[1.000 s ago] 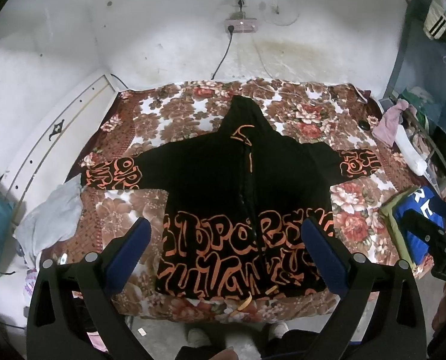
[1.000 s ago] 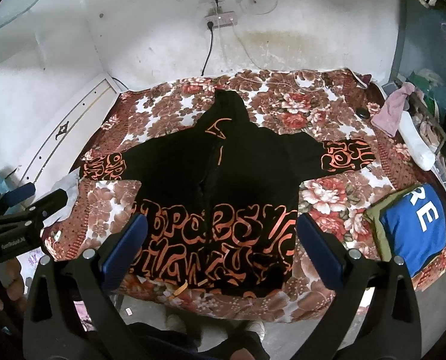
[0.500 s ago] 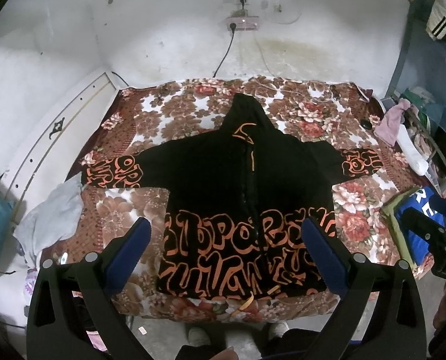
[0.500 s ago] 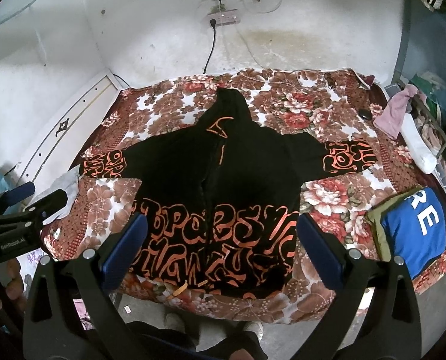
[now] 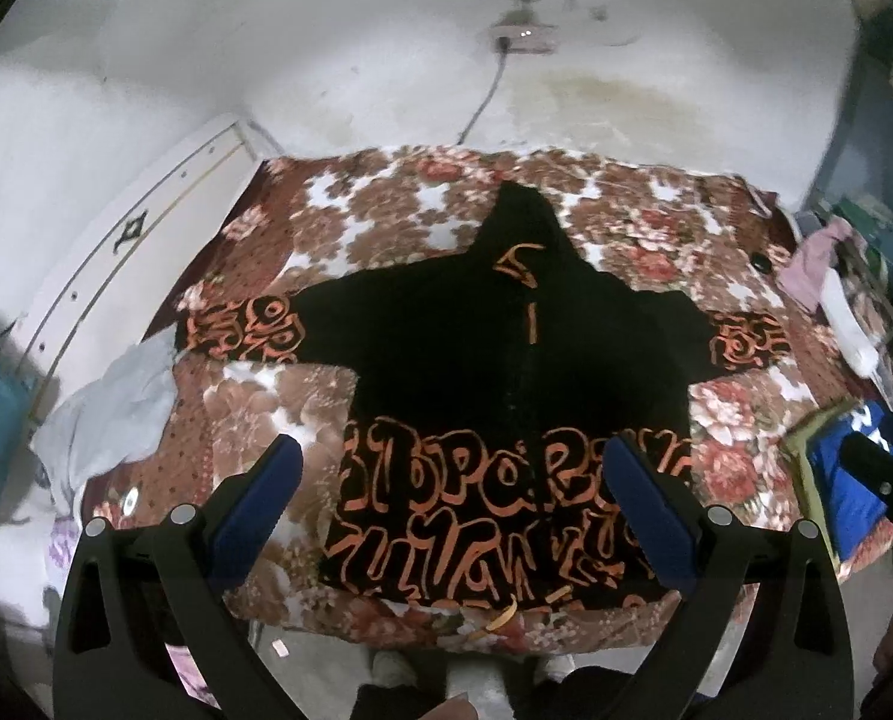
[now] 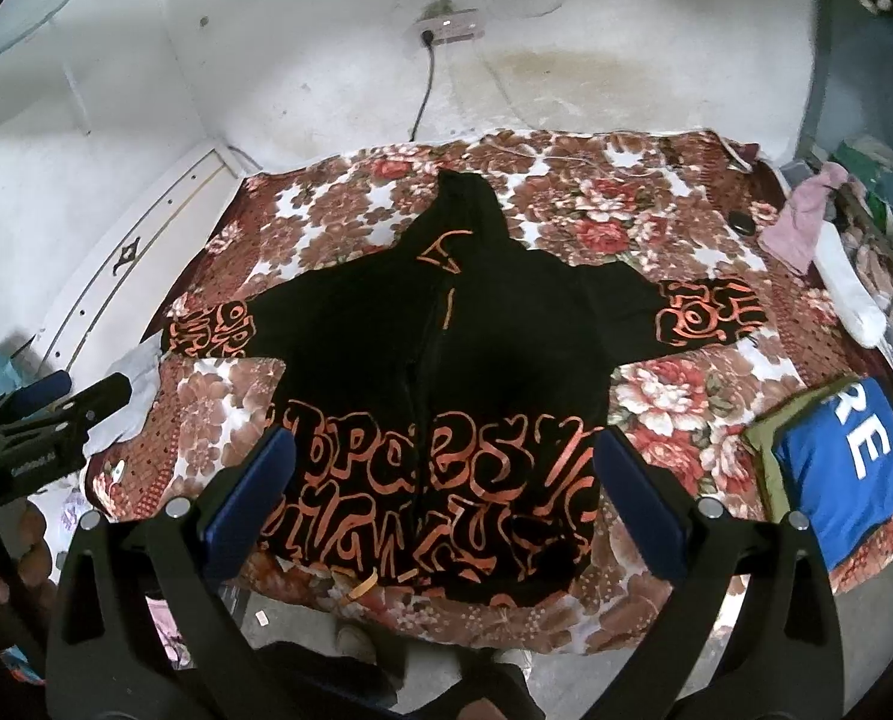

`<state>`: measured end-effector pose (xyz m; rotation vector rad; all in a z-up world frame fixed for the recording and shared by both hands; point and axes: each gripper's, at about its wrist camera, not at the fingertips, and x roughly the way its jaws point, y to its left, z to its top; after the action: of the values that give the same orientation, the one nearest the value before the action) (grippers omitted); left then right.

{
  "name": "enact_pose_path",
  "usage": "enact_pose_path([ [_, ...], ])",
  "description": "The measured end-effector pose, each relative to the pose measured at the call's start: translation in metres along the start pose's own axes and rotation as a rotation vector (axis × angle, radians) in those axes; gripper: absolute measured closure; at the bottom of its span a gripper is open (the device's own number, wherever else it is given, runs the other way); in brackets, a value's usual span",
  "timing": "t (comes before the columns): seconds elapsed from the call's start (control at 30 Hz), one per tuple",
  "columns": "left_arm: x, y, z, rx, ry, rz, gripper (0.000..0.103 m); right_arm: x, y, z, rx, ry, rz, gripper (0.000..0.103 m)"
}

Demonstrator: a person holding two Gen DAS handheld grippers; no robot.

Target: Fold large clothes

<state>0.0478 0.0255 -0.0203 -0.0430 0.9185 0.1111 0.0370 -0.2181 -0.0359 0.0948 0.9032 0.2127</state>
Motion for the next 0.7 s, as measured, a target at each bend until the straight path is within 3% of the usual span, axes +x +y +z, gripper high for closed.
enact_pose_path([
  [0.27, 0.039, 0.063, 0.018, -0.075, 0.053, -0.015, 0.005, 0.050, 0.030, 0.038, -0.051, 0.052, -0.012, 0.005],
  [0.4, 0.076, 0.116, 0.033, -0.060, 0.043, -0.036, 0.005, 0.087, 0.072, 0.054, -0.057, 0.053, -0.008, 0.005],
  [0.57, 0.110, 0.163, 0.060, 0.094, -0.055, -0.058, 0.005, 0.125, 0.128, 0.072, -0.046, 0.046, -0.088, 0.005],
  [0.7, 0.159, 0.201, 0.075, 0.086, 0.034, -0.132, 0.005, 0.154, 0.165, 0.086, -0.043, 0.035, -0.132, 0.005],
])
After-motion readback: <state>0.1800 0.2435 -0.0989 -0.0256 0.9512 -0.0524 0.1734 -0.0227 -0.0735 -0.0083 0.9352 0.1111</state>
